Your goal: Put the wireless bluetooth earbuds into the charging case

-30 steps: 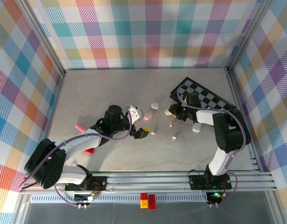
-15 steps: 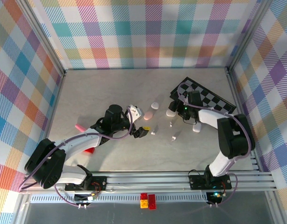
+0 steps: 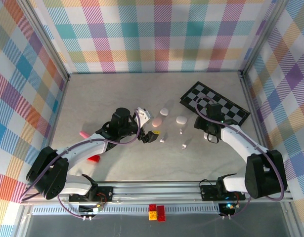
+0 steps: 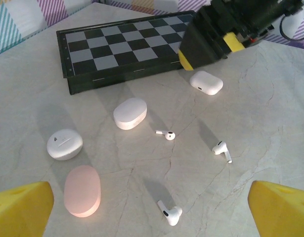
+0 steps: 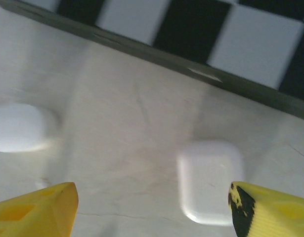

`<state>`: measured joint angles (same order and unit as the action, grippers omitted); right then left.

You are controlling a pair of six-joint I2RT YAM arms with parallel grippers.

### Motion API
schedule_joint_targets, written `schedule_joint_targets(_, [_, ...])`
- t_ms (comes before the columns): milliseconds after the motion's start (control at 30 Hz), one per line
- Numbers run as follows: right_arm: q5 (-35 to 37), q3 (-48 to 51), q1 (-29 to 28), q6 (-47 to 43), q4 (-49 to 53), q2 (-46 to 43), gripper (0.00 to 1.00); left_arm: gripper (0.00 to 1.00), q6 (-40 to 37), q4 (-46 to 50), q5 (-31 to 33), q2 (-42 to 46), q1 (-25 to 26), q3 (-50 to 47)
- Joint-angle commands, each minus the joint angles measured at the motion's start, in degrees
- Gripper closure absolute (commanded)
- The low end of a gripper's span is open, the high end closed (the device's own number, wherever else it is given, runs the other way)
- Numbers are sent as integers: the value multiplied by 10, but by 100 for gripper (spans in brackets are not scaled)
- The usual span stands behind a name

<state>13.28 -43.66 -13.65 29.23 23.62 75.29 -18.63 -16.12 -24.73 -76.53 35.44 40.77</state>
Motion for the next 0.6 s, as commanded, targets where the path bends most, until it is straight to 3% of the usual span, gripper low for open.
schedule_joint_targets(0, [41, -12, 3, -21, 62, 31, 22, 0, 10, 5, -1, -10, -4, 14])
schedule_joint_targets(267, [21, -51, 6, -9, 71, 109, 24, 0, 6, -1, 2, 3, -4, 3])
schedule_joint_targets(567, [-8, -54, 6, -7, 57, 142, 35, 0, 6, -3, 12, 11, -4, -3])
